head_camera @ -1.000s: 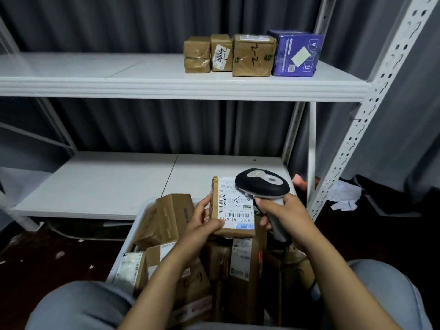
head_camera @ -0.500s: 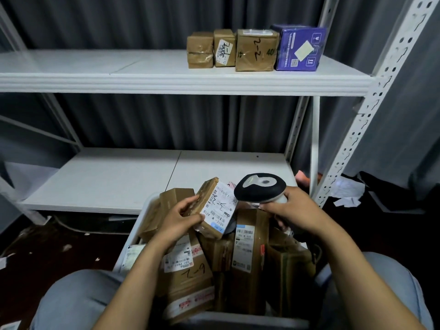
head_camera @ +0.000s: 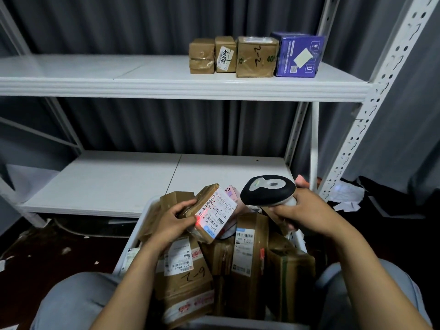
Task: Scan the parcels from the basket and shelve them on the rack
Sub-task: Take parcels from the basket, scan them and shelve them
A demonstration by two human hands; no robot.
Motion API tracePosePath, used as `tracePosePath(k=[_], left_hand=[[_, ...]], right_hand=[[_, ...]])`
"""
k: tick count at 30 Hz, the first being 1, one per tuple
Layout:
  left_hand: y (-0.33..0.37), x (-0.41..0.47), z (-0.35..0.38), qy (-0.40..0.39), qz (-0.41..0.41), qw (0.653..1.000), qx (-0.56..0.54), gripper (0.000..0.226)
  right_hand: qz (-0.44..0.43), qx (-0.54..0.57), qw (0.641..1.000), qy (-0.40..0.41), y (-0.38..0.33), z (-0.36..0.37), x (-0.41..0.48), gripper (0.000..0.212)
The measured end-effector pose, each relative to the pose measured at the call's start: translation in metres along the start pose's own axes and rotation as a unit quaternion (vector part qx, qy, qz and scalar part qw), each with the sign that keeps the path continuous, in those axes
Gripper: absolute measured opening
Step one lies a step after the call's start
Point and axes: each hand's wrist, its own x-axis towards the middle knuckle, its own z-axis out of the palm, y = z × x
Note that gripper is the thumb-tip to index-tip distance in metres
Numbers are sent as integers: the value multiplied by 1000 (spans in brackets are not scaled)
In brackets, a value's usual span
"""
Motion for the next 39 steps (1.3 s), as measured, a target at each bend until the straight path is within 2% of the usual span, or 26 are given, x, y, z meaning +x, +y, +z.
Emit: tracePosePath(k=[8, 13, 15, 17, 19, 23, 32, 35, 39], left_hand=[[3, -6, 3, -12, 10, 1000, -4, 43], [19, -5, 8, 31, 30, 998, -38, 28], [38, -1, 11, 62, 43, 995, -63, 22], [60, 4, 14, 86, 55, 990, -95, 25], [85, 9, 17, 88, 59, 984, -144, 28], [142, 21, 23, 77, 61, 974, -202, 18], [250, 59, 34, 125, 100, 961, -226, 29], [270, 76, 34, 138, 112, 961, -213, 32], [283, 100, 27, 158, 87, 967, -180, 35]], right_hand=[[2, 12, 1000, 5, -2, 1, -3, 13], [2, 86, 996, 40, -12, 3, -3, 9], [11, 119, 991, 52, -23, 2, 0, 11], [7, 153, 984, 86, -34, -2, 7, 13], [-5, 186, 976, 116, -47, -8, 14, 12], [-32, 222, 966, 127, -77, -25, 29, 10], [-69, 222, 962, 145, -128, -63, 71, 10], [-76, 213, 963, 148, -138, -76, 82, 12], [-82, 203, 965, 147, -143, -89, 92, 10]])
